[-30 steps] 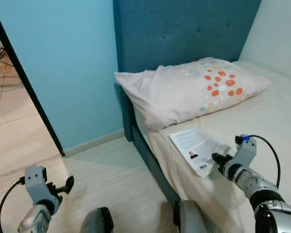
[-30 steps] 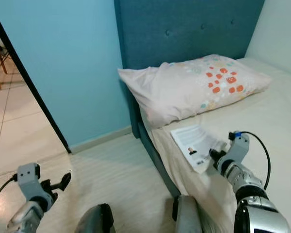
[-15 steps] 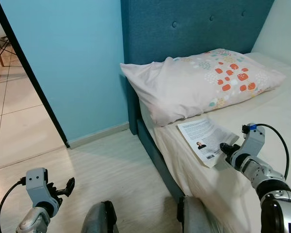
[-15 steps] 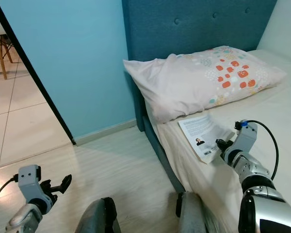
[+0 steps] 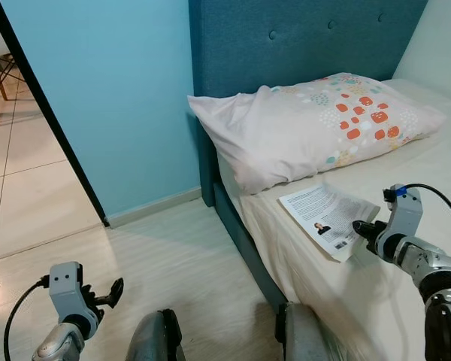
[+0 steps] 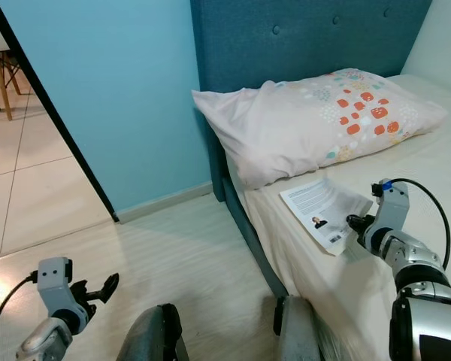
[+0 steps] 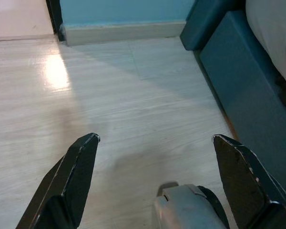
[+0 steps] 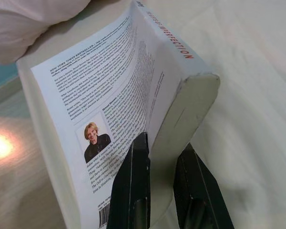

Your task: Clean up the room

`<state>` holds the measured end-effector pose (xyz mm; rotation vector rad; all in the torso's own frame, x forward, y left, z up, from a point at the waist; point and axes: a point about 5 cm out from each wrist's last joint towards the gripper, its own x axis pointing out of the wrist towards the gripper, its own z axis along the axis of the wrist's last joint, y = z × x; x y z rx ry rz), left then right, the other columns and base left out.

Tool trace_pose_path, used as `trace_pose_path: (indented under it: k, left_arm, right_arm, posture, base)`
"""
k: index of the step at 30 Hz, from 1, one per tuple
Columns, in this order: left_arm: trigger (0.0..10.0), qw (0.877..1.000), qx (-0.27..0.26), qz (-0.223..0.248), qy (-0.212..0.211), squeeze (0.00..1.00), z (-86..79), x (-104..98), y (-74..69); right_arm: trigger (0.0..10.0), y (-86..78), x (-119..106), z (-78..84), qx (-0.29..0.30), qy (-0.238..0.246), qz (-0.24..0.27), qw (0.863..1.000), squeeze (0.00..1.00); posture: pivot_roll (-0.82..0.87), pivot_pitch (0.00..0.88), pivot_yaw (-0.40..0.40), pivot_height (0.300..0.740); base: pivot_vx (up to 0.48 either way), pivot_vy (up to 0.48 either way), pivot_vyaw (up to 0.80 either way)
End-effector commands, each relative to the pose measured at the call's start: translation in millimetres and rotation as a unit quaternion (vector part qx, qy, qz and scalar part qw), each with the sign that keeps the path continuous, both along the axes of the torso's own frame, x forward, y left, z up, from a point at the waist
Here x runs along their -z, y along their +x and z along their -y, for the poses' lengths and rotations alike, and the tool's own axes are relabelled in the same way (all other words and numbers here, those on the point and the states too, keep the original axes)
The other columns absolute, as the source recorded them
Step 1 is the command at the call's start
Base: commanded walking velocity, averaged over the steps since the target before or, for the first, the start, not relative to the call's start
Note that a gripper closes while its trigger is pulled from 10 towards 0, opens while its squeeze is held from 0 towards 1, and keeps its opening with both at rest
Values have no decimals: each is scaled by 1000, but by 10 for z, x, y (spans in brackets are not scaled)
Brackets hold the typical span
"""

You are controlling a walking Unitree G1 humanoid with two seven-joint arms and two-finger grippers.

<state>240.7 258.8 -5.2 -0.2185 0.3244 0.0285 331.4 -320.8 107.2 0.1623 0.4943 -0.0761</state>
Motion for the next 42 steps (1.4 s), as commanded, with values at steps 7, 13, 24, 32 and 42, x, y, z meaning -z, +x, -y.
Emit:
trace_pose_path:
  k: [7, 13, 24, 32, 42]
  left_arm:
    - [10000, 1000, 10, -9, -1, 0, 33, 33, -31]
    - [10000, 1000, 9, -9, -6, 0, 82, 35, 7]
    - [10000, 999, -19, -18, -26, 0, 156, 6, 178]
    - [10000, 997, -64, -24, -30, 0, 41, -68, 279]
    - [10000, 996, -73, -32, -34, 0, 115, -143, 440]
  right_arm:
    - [10000, -64, 57, 75, 22, -18, -25, 999, 718]
    - [10000, -62, -41, 211, 77, -67, -9, 995, 1000]
    - [10000, -36, -221, 335, 126, -84, 21, 988, 0]
    - [10000, 106, 49, -237, 53, -5, 83, 995, 0]
    - [10000, 179, 256, -750, -5, 14, 68, 998, 0]
  posture:
    - [52, 197, 12, 507]
    - [39, 171, 10, 507]
    - [-7, 47, -32, 507]
    - [-11, 0, -56, 536]
    - [-30, 0, -59, 565]
  base:
    - [0, 0, 0]
    - [0, 0, 0]
    - [0, 0, 0]
    - [0, 0, 0]
    - [0, 0, 0]
